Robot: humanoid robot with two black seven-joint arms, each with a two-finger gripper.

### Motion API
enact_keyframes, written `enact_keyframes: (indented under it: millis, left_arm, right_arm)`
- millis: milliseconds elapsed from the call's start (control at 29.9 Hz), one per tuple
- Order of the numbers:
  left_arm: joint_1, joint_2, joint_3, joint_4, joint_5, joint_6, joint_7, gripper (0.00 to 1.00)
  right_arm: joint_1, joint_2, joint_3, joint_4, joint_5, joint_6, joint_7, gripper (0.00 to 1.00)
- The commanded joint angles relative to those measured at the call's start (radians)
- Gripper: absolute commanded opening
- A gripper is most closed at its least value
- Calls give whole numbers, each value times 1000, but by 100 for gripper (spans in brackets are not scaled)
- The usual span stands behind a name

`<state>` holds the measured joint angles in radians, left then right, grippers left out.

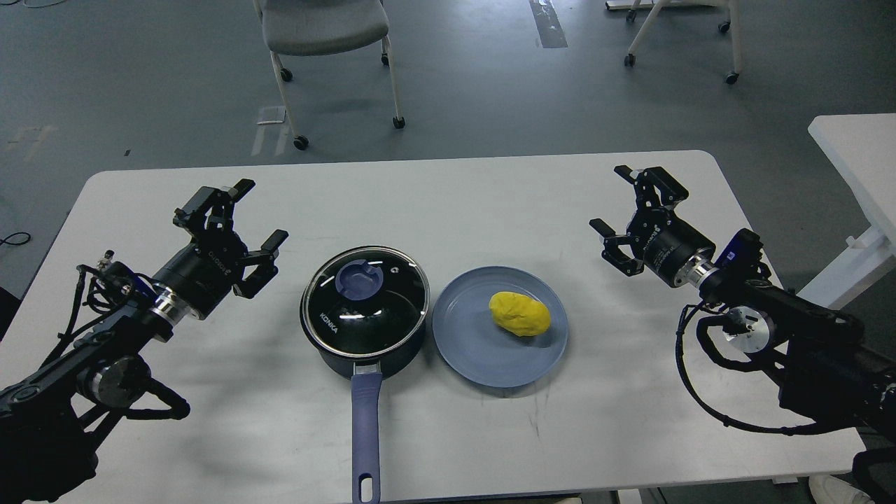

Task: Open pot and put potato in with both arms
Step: 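Move the left gripper over the pot toward the lid's blue knob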

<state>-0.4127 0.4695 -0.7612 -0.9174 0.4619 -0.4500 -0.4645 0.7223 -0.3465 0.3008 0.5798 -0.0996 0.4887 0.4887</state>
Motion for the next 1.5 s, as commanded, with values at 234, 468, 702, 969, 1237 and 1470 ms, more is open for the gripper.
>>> enact_keyframes:
  millis: [234,468,702,969,1237,1470]
  left_arm:
    - [2,9,11,0,-3,-4,4,98]
    - [-24,86,17,-11,12,-39,0,98]
    - [-135,225,17,-148,389,-39,-24,98]
    - [-164,322,17,-478,924,-39,-24,98]
    - [-175,314,34,-604,1489,27,-24,98]
    - [-369,313,254,-578,1603,24,-24,98]
  right_arm:
    - [-1,0,1,0,0,0,0,100]
    - [0,-2,1,0,0,0,0,100]
    - [-1,0,0,0,0,0,0,100]
    - [-1,-2,0,0,0,0,0,100]
    - [-3,-6,0,2,0,0,0,100]
    - [-3,-8,0,0,0,0,0,100]
